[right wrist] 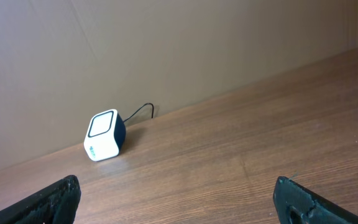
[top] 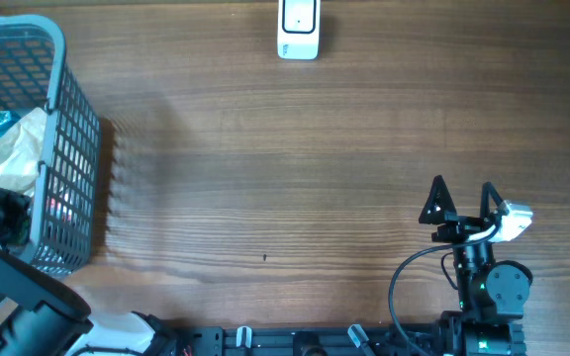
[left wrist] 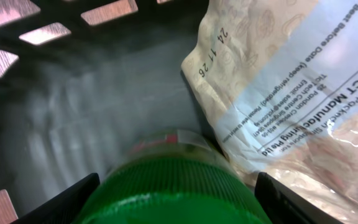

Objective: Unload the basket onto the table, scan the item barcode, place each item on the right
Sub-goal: 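Close the left gripper on the green-capped jar and lift it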

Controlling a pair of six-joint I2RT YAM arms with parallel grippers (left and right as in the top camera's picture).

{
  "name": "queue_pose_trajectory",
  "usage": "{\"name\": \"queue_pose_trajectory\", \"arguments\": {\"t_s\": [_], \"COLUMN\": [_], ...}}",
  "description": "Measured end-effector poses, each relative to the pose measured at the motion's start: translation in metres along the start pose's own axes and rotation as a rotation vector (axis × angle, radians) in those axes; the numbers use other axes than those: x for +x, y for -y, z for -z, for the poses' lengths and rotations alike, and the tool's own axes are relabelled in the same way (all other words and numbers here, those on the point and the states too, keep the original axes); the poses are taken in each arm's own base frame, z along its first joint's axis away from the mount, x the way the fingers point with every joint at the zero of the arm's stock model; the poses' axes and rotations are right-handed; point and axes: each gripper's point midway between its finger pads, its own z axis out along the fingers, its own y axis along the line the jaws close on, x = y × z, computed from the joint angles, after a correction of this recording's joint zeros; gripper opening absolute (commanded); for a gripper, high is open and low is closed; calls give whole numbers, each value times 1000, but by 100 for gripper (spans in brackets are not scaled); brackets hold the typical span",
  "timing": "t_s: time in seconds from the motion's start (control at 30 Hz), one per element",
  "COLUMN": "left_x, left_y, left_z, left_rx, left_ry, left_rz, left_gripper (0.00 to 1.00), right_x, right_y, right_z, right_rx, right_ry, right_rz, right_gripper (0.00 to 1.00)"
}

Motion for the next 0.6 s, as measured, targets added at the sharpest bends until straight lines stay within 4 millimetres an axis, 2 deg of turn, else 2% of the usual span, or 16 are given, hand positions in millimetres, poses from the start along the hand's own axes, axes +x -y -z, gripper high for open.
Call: {"name": "queue_pose_trajectory", "arguments": {"t_s": [0.17,0.33,0.37,0.43,0.6], "left_x": [-1,-8,-10,-14,-15], "left_y": [1,1,1,1,2], "left_z": [11,34,39,46,50], "left_rx": [15,38,45,55,63], "left_ry": [12,61,76,97,107], "left_rz": [17,28,30,33,42], "left_gripper": [70,72,74,88,95], "right_x": [0,0,0,0,0], "right_y": [0,0,0,0,0], "right_z": [0,0,0,0,0], "right_rx": [0,0,0,0,0], "right_ry": [0,0,0,0,0], "right_rz": [0,0,0,0,0], "right_gripper": [100,100,100,100,100]}}
